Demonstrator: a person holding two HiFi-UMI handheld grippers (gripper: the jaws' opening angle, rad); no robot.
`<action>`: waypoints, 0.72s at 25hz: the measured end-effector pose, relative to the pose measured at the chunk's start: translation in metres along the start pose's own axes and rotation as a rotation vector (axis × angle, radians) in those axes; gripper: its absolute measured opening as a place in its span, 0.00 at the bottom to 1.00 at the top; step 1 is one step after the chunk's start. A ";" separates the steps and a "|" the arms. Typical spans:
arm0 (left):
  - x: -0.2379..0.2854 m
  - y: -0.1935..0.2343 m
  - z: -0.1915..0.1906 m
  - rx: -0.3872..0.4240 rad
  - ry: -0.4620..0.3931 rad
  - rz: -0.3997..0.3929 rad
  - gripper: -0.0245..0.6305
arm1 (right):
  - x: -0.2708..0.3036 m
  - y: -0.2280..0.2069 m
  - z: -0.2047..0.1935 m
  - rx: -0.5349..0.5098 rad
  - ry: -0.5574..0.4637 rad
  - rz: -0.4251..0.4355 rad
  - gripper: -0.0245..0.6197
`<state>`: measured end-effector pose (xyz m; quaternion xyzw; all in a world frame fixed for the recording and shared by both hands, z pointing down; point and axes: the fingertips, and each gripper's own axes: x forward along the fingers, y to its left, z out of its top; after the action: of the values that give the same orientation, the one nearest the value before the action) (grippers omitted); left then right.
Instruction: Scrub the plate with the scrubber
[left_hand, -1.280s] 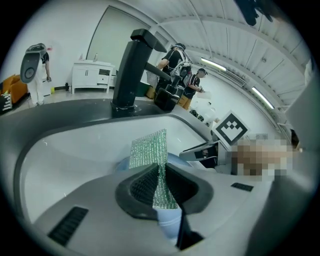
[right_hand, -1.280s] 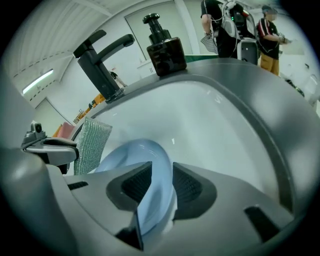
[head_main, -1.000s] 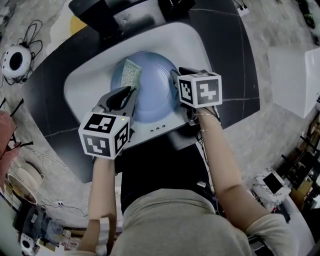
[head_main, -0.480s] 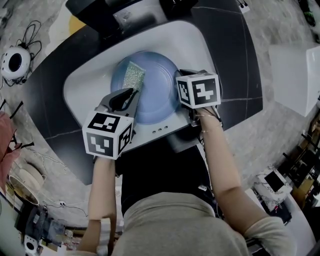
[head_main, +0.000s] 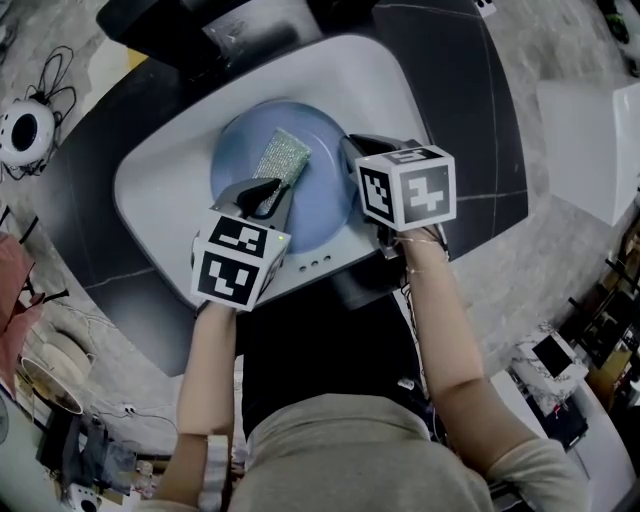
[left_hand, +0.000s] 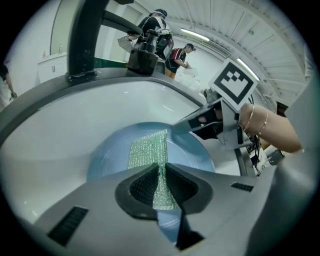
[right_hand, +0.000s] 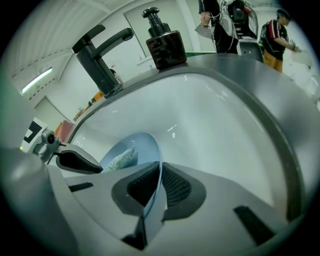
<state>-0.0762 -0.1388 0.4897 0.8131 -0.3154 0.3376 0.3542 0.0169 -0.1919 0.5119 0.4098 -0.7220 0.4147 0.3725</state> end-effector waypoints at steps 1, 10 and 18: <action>0.003 -0.004 -0.001 0.018 0.013 -0.011 0.13 | 0.000 0.000 0.000 0.000 -0.003 0.003 0.08; 0.031 -0.030 -0.006 0.115 0.053 -0.073 0.13 | 0.001 0.002 -0.004 0.027 -0.026 0.040 0.09; 0.047 -0.024 0.011 0.160 -0.005 -0.072 0.13 | -0.005 -0.004 -0.001 0.038 -0.040 0.017 0.09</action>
<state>-0.0271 -0.1471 0.5117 0.8504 -0.2588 0.3466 0.2994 0.0227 -0.1903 0.5087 0.4190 -0.7247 0.4231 0.3468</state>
